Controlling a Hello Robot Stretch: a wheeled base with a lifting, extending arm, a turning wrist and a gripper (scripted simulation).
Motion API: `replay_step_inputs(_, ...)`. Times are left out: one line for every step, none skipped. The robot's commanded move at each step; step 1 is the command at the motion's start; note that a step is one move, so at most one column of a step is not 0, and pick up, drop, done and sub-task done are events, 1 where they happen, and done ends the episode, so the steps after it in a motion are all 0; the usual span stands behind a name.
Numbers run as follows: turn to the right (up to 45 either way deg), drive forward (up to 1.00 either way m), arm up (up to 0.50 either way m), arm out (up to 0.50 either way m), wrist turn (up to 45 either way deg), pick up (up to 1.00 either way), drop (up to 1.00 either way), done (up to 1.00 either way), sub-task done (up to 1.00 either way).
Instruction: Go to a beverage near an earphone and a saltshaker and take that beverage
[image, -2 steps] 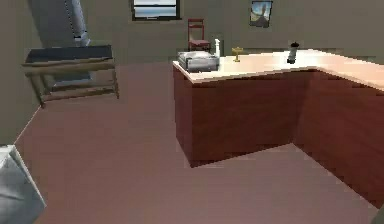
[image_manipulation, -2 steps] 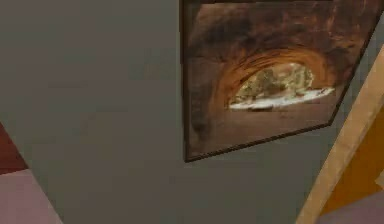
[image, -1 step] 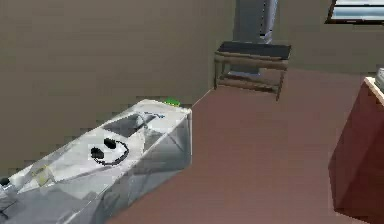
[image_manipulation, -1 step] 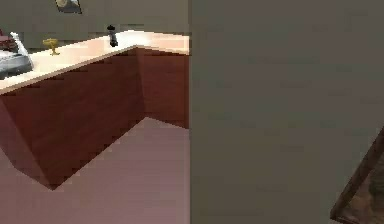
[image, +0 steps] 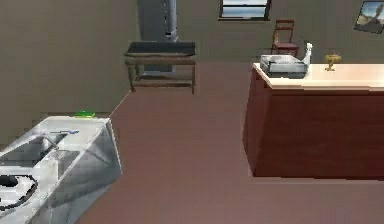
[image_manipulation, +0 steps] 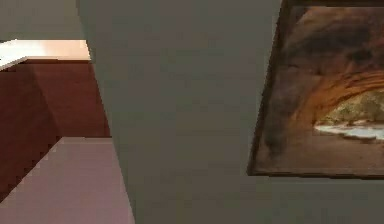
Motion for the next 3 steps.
replay_step_inputs(0.0,0.15,0.00,0.00,0.0,0.00,0.00,0.00,0.00)
replay_step_inputs(-45.0,0.00,0.00,0.00,0.0,0.00,0.00,0.00,0.00)
replay_step_inputs(-45.0,0.00,0.00,0.00,0.0,0.00,0.00,0.00,0.00)
